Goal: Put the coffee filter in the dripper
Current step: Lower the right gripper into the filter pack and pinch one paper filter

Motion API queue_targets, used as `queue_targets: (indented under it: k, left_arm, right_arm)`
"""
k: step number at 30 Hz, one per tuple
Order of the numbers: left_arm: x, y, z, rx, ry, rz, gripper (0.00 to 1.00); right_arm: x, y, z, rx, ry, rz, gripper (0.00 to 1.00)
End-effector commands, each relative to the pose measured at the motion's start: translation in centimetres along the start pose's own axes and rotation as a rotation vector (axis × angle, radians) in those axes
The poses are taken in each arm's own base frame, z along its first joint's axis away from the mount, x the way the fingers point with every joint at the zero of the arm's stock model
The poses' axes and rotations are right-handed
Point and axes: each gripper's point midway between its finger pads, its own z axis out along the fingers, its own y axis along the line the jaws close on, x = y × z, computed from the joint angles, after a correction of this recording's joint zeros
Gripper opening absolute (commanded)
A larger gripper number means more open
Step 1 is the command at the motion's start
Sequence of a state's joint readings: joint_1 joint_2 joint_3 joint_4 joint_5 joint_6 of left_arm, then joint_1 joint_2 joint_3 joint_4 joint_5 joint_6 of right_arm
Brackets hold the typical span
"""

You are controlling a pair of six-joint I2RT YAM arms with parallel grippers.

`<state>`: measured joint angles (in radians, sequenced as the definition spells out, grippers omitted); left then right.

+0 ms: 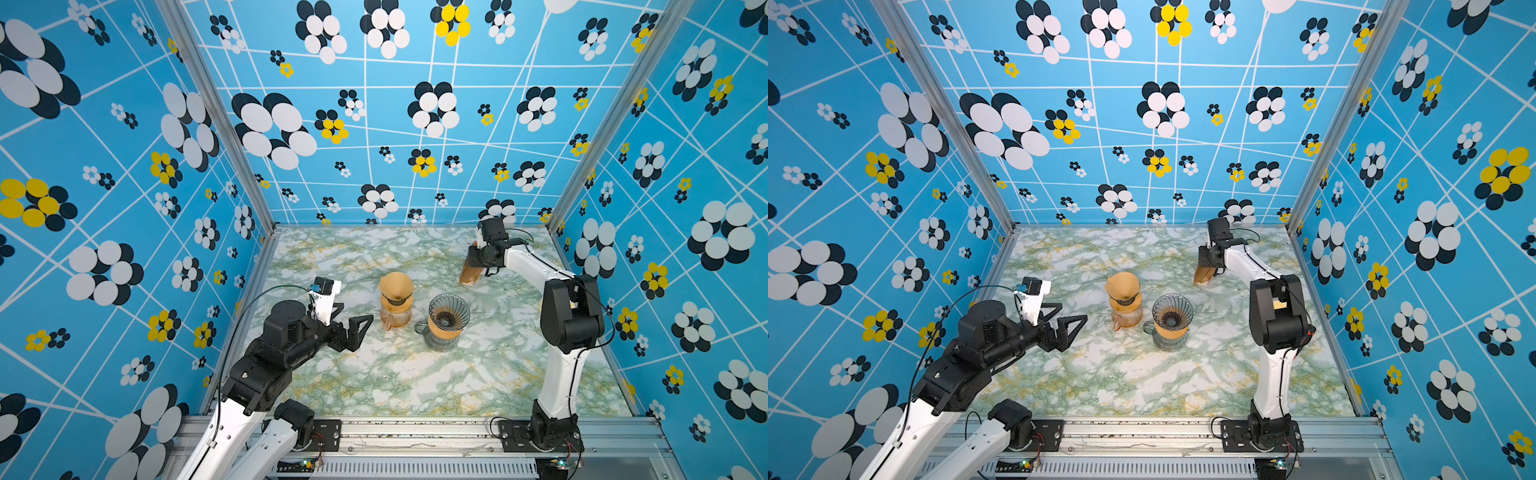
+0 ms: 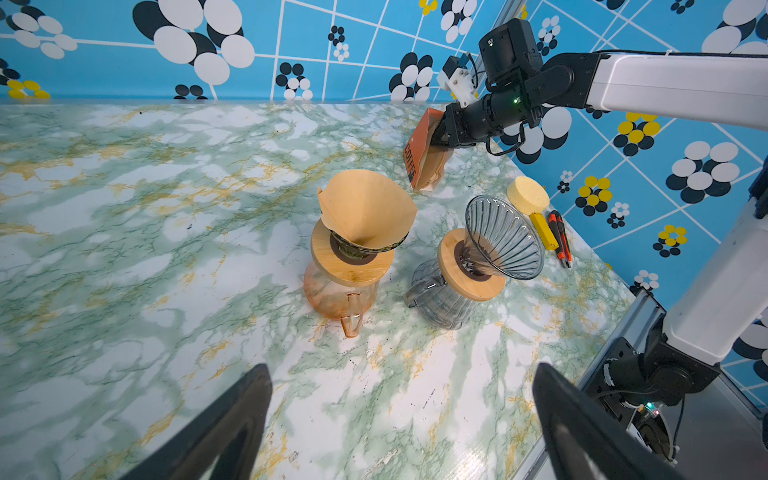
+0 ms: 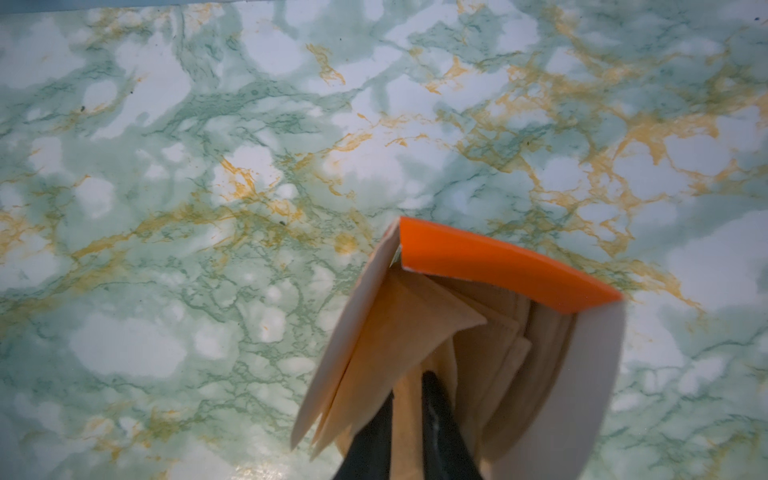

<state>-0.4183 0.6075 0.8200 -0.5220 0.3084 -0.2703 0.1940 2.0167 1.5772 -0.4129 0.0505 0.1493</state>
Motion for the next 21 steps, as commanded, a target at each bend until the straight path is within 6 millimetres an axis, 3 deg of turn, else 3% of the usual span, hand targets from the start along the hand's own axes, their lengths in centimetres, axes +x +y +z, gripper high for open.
queue_targets:
  k: [1,8,21]
  left_arm:
    - [0.0,0.0,0.3,0.014,-0.006,-0.015,0.99]
    - [-0.1,0.0,0.3,0.019,-0.009,-0.019,0.99]
    - [-0.1,0.0,0.1,0.015,-0.012,-0.019,0.99]
  right_arm:
    - [-1.4,0.0,-3.1,0.010,-0.052,-0.018,0.17]
    - [-1.6,-0.4,-4.4,0.028,-0.064,-0.037,0.17]
    - [-0.9,-0.6,-2.6,0.040,-0.016,-0.025,0.15]
